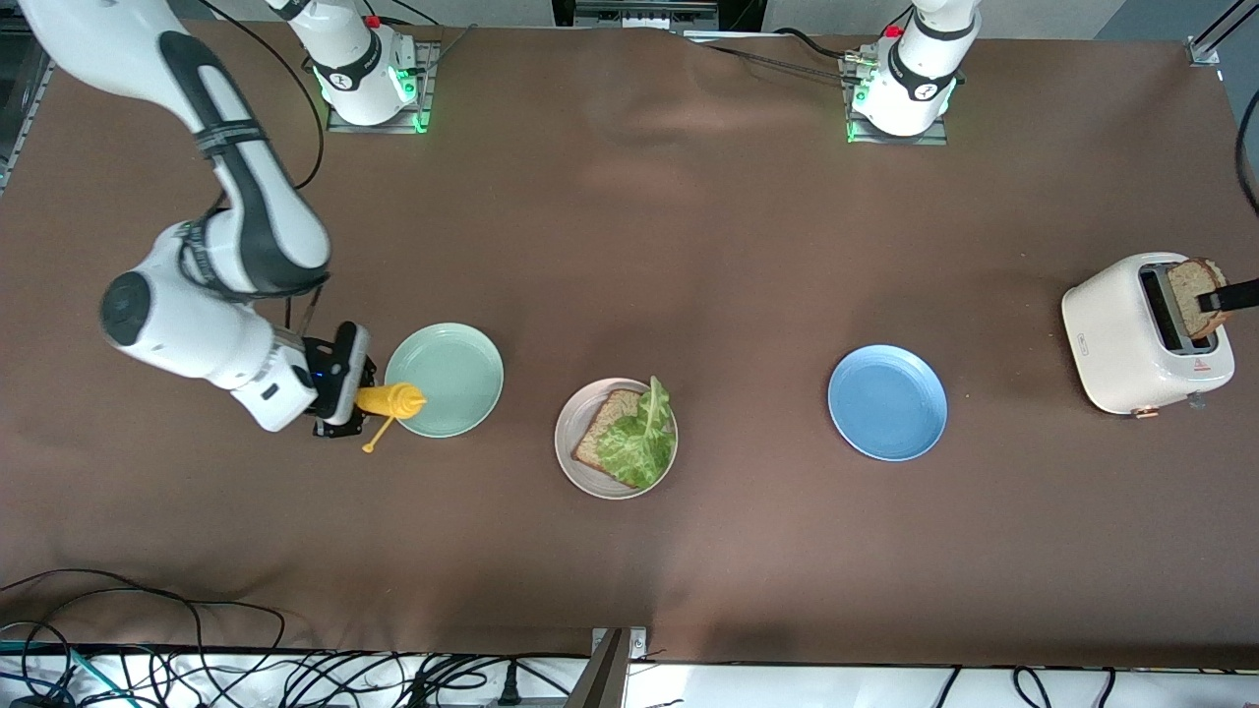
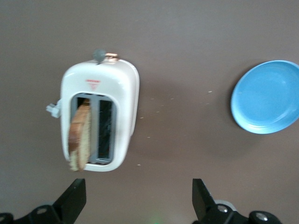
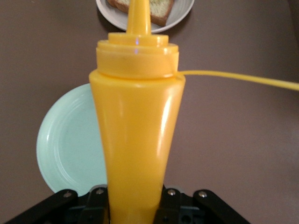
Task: Make sandwich on beige plate with both arms
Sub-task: 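Set the mustard bottle upright while the left gripper grasps toaster bread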
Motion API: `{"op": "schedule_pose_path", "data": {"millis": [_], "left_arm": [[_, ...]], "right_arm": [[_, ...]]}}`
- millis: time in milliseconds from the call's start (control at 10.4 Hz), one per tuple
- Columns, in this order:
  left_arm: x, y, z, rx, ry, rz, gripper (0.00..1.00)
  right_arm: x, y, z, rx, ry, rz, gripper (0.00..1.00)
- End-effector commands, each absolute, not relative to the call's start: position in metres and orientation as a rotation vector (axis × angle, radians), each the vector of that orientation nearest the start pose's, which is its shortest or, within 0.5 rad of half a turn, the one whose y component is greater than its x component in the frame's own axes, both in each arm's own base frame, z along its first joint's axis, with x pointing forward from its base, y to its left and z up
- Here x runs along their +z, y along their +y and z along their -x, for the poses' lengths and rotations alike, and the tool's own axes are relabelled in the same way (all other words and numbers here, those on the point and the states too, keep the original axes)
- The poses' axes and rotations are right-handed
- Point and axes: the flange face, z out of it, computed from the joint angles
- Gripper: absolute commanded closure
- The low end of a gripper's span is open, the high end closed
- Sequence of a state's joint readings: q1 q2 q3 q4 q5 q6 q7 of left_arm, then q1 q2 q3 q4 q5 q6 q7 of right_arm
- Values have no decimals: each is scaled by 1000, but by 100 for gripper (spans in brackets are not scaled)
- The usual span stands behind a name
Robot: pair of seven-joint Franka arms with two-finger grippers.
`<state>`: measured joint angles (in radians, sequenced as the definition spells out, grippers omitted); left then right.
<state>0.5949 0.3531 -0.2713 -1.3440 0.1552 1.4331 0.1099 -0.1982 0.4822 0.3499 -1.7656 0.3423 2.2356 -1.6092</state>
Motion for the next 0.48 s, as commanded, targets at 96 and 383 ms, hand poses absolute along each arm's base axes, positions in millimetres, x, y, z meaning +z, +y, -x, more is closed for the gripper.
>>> {"op": "schedule_pose_path", "data": {"millis": [96,383], "left_arm": [[465,303,-567,572,-283,3006,2],[414,333,-553,622,-315,3021,2]], "right_arm": [[296,27,-638,-570,-1843,1771,100],[228,-30,-622,-685,-1734,1529,100]]}}
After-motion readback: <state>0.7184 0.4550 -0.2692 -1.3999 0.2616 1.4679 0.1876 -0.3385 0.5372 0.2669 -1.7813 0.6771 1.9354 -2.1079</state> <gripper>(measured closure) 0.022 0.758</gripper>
